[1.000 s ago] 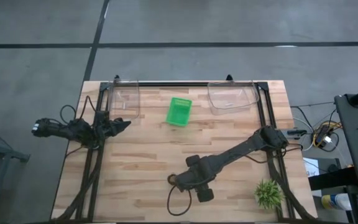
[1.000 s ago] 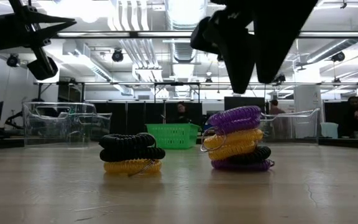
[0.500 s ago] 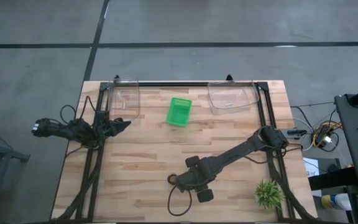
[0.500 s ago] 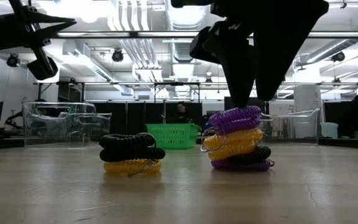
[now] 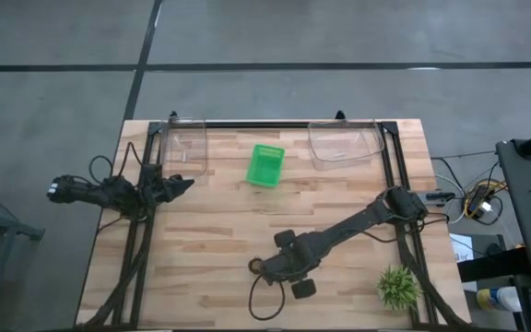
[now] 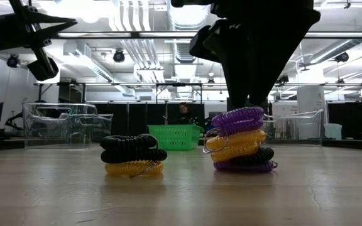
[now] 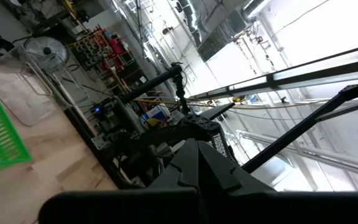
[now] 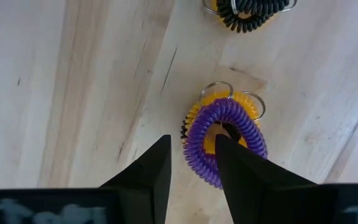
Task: Sort spring keychains
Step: Put the purple spring keychain into the right transparent bin
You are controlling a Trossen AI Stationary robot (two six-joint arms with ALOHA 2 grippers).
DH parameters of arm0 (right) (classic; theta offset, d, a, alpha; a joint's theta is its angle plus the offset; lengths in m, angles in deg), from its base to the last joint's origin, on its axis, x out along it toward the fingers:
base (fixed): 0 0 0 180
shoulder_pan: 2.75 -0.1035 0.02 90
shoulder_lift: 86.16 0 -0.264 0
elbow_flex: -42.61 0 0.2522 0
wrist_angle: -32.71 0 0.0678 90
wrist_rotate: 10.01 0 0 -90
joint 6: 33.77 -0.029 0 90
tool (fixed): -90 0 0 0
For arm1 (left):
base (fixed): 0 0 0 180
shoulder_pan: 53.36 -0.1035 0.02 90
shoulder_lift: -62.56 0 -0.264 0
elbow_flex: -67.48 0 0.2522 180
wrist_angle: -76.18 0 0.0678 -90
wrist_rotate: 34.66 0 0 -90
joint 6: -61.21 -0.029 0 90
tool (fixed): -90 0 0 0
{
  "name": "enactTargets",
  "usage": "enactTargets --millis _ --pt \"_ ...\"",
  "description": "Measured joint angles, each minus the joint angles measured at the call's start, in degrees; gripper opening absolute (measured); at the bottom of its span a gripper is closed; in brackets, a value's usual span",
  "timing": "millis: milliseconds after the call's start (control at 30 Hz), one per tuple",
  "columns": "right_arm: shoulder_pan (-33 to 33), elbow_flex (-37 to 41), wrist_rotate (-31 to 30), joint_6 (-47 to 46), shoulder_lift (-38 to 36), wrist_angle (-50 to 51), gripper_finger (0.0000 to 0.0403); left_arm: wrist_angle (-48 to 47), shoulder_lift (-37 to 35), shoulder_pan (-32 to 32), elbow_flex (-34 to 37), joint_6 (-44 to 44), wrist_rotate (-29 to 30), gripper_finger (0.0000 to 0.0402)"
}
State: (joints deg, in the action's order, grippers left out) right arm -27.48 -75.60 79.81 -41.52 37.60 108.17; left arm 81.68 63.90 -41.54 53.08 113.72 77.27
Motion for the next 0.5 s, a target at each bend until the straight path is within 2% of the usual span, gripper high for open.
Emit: enactTargets --millis 500 --pt "0.09 1.97 0.00 -0.04 0.07 -0.94 0.0116 0.00 -0.01 -0.01 0.00 0.00 0.01 0.0000"
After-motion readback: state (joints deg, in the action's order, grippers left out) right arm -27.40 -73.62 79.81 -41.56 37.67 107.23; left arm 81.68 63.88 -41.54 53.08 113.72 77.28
